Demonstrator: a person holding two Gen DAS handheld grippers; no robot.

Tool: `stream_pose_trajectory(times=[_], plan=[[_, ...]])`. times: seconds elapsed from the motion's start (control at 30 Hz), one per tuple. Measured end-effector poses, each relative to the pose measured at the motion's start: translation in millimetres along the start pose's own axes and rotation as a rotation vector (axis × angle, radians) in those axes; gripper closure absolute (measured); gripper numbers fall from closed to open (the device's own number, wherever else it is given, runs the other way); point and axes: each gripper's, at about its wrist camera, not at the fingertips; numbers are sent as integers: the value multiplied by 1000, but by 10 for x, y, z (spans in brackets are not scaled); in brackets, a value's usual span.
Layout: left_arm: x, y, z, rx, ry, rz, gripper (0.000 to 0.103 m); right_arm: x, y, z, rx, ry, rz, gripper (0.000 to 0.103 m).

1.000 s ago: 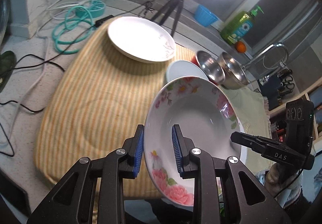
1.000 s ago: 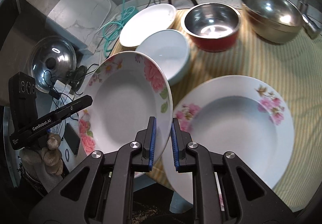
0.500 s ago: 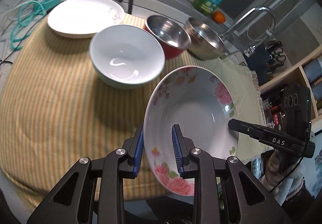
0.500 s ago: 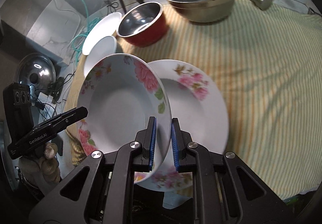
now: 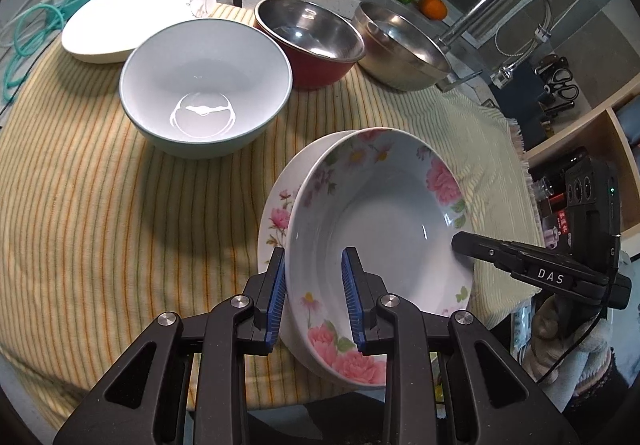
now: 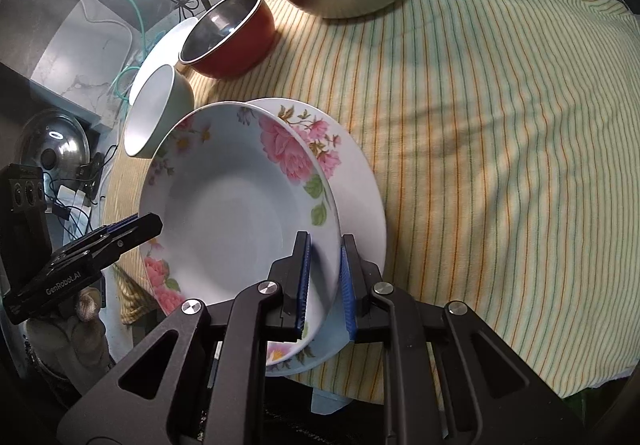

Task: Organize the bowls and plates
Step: 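Lift the pink-rose plate with both grippers over the floral plate, then lower the pink-rose plate onto the floral plate and open both grippers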

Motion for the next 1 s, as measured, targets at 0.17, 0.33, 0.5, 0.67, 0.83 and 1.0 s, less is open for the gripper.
stream_pose_trajectory(times=[0.17, 0.33, 0.5, 0.67, 0.83, 1.0], plan=[[-21, -63, -17, -6, -2, 26, 78, -16, 28, -29, 4, 7, -11, 88], [-38, -90, -43, -16, -11, 37, 78, -24, 36, -11, 13, 13, -16, 86], [-58, -101, -59, -25, -20, 47, 78, -13, 30, 86, 42, 57, -26, 73], [-70, -118, -64, -22, -24, 52, 78, -10, 30, 160, 64, 86, -40, 66], [-80, -123, -76, -30, -31, 49, 78, -24, 29, 158, 62, 78, -39, 66], [-113, -130, -99, -31, -46, 43, 67, -30, 42, 166, 63, 84, -48, 64]])
Point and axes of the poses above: each gripper's, at about its wrist camera, not at the fingertips, and y roughly against the way its jaws point, z to its left, x to its underside, and after that the axes turned 14 degrees about -y, right-handed
